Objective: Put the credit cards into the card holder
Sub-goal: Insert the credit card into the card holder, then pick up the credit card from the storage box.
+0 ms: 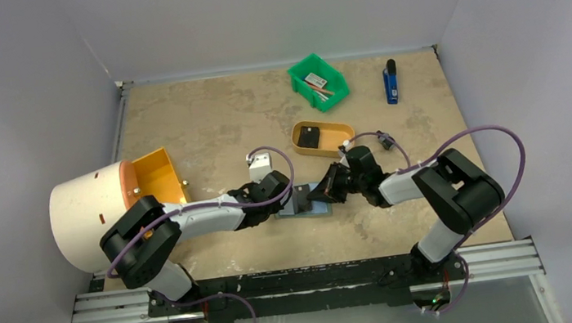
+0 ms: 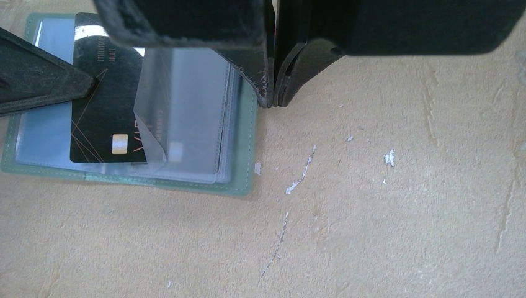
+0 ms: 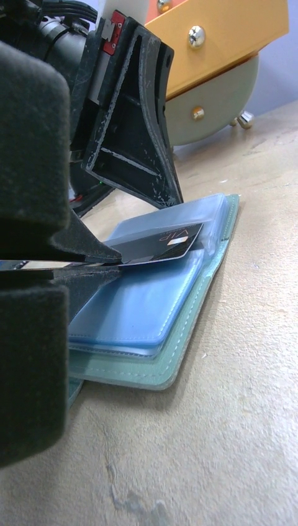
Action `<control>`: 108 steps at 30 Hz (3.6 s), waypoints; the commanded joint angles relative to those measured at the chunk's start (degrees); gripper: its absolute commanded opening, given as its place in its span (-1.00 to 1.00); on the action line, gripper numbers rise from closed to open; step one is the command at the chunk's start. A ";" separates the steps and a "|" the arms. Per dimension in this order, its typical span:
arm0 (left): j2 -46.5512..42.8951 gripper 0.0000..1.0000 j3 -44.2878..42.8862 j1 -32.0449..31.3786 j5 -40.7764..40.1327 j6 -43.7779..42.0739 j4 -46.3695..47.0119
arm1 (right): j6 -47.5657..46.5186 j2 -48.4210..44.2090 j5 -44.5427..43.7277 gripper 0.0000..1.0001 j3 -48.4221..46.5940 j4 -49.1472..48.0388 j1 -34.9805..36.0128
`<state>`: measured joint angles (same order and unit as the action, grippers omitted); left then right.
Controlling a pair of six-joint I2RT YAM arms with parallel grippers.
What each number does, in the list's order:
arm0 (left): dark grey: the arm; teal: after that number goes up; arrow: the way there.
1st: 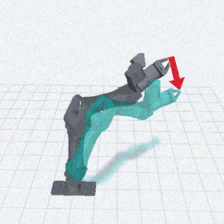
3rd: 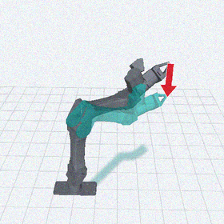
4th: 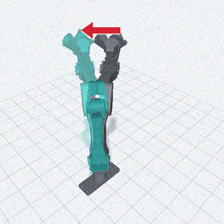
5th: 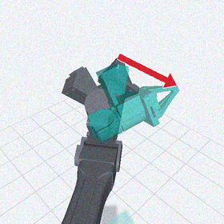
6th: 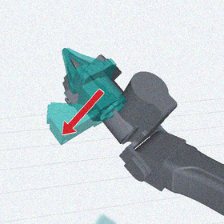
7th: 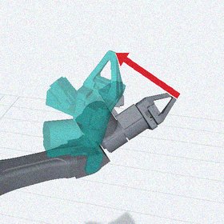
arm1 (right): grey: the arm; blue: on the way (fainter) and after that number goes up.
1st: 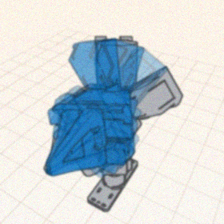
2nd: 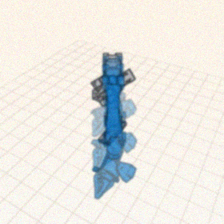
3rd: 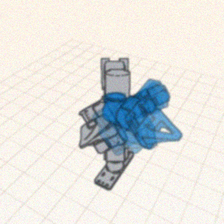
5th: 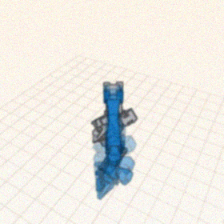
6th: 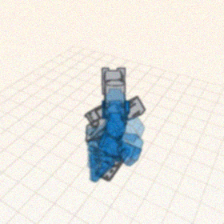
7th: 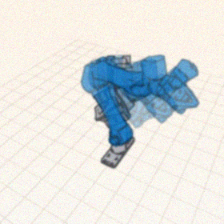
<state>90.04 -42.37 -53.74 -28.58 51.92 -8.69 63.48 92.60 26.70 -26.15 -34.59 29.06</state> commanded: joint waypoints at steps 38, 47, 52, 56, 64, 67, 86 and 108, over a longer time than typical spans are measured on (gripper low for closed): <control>-1.17 -1.00 2.13 -0.01 3.18 2.26 1.92 | -5.34 -2.15 -3.37 -0.29 -7.14 9.21 4.65; -1.19 -1.00 1.94 -0.03 3.42 1.97 1.90 | -7.78 -1.84 -3.39 -0.05 -9.88 12.34 4.98; -1.50 -1.00 2.22 0.03 4.48 1.84 3.59 | -8.99 0.16 -2.02 -0.05 -12.14 13.49 6.13; -2.51 -1.00 3.10 0.02 5.15 1.69 5.18 | -9.44 1.27 -1.02 -0.06 -13.26 13.32 6.68; -3.62 -1.00 3.72 0.03 4.74 1.84 5.53 | -9.80 2.10 0.15 -0.06 -14.23 13.42 6.98; -5.16 -1.00 4.11 0.03 3.10 2.17 4.18 | -11.31 -0.29 -2.08 0.01 -14.63 16.54 6.99; -13.14 -1.00 0.96 0.12 -3.30 1.50 -2.61 | -21.10 -8.45 -15.70 0.13 -21.33 36.69 6.98; -27.73 -0.92 6.71 0.10 -0.02 -2.24 9.58 | -24.80 0.77 -21.29 0.30 -36.40 32.17 -9.59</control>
<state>62.94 -36.23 -53.65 -27.42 49.98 0.75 38.15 88.66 3.03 -58.30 1.23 19.49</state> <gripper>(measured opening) 0.037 0.661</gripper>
